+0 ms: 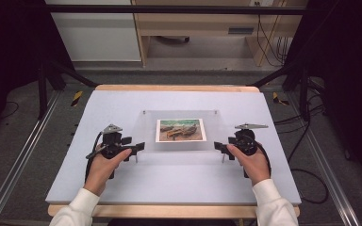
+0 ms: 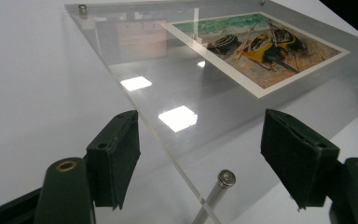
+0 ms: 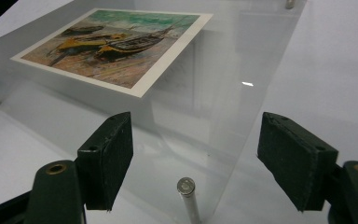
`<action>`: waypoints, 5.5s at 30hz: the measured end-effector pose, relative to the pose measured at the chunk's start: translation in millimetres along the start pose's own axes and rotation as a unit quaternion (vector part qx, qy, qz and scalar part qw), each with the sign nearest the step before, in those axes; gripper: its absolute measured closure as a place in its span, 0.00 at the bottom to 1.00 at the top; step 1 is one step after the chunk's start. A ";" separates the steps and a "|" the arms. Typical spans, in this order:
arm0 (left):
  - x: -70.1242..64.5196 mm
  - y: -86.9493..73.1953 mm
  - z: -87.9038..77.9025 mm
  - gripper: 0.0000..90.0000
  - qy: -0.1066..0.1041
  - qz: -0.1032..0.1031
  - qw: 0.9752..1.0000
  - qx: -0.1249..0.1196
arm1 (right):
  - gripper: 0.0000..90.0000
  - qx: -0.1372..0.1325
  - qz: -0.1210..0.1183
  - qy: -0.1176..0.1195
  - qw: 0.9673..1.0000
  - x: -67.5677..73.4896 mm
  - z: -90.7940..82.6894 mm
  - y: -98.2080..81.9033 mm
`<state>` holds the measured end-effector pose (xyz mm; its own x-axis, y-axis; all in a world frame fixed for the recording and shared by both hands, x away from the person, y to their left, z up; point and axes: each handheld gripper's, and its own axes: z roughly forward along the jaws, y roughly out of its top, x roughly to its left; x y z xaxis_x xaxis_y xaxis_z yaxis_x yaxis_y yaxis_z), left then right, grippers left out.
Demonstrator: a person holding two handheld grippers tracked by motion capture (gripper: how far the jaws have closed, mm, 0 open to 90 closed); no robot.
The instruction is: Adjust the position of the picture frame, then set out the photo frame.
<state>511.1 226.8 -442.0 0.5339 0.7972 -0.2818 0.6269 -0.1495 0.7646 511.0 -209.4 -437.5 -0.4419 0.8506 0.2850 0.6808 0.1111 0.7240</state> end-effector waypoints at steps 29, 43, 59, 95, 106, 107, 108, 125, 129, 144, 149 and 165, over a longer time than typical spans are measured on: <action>7.0 -1.6 5.9 0.25 -0.044 -0.049 0.998 0.016 | 0.22 0.015 0.054 0.038 0.998 -3.8 5.1 -3.5; 7.1 -2.3 6.1 0.29 -0.035 -0.059 0.998 0.008 | 0.21 0.023 0.066 0.056 0.996 -5.0 7.2 -4.0; 8.8 -3.2 10.3 0.26 -0.061 -0.082 0.995 0.018 | 0.21 0.021 0.067 0.054 0.996 -5.2 8.6 -3.5; 1.1 -9.5 -2.3 0.31 -0.053 -0.041 0.998 0.008 | 0.26 -0.002 0.034 0.043 0.998 2.0 -2.8 -14.0; -7.5 -18.4 -15.7 0.40 -0.037 -0.007 0.999 -0.010 | 0.36 -0.025 0.001 0.028 0.999 10.3 -15.8 -25.0; -8.3 -19.2 -16.7 0.41 -0.035 -0.004 0.999 -0.011 | 0.36 -0.029 -0.003 0.026 0.999 10.7 -16.8 -26.3; -9.3 -20.1 -17.6 0.41 -0.034 -0.004 0.999 -0.012 | 0.37 -0.029 -0.004 0.025 0.999 11.9 -18.1 -27.4; -19.7 -35.0 -33.8 0.55 -0.014 0.020 0.999 -0.026 | 0.50 -0.050 -0.044 -0.004 0.998 24.0 -34.5 -48.1; -21.8 -37.8 -36.5 0.58 -0.010 0.022 0.999 -0.027 | 0.52 -0.053 -0.052 -0.009 0.997 26.0 -37.2 -52.6; -31.0 -49.2 -45.3 0.67 0.008 0.032 0.999 -0.026 | 0.64 -0.056 -0.066 -0.023 0.996 30.6 -46.1 -66.8; -33.2 -52.9 -48.1 0.70 0.013 0.037 0.999 -0.023 | 0.68 -0.054 -0.069 -0.026 0.996 32.1 -48.5 -70.9; -39.6 -59.7 -52.9 0.77 0.026 0.051 0.998 -0.006 | 0.76 -0.042 -0.071 -0.035 0.996 35.2 -52.4 -81.2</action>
<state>422.5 235.2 -445.8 0.5647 0.8073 -0.1712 0.5635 -0.2257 0.7947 409.6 -215.4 -453.3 -0.4860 0.8636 0.1338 0.5625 0.1920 0.8042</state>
